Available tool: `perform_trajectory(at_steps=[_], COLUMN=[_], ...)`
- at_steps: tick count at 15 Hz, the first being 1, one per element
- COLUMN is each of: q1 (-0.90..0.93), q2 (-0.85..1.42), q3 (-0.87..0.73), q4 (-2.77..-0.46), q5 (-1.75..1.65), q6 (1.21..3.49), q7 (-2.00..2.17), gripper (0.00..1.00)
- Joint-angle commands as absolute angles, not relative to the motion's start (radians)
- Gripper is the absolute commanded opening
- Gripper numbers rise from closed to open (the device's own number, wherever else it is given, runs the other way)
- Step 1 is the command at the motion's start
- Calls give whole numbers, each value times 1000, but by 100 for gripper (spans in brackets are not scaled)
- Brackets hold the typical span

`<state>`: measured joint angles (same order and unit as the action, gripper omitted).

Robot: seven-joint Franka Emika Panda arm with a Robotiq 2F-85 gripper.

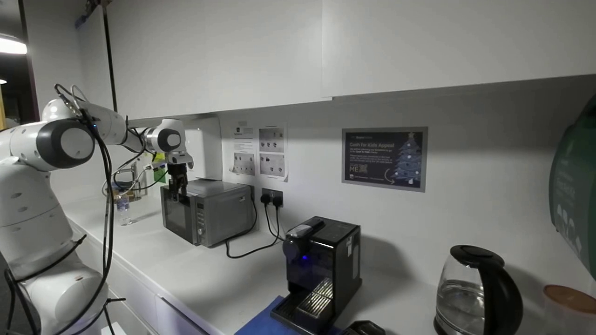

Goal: Open the door of the microwave

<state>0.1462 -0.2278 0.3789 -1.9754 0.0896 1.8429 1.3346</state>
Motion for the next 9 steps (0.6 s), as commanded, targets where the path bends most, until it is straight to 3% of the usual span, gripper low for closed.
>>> perform_trajectory(at_steps=[1,9], q1=[160,202], q2=[-147,-62], q3=[376,364], q4=[-1899,-1843], q5=[36,3], q6=[1884,2020], q7=[1451,1568], gripper=[100,100])
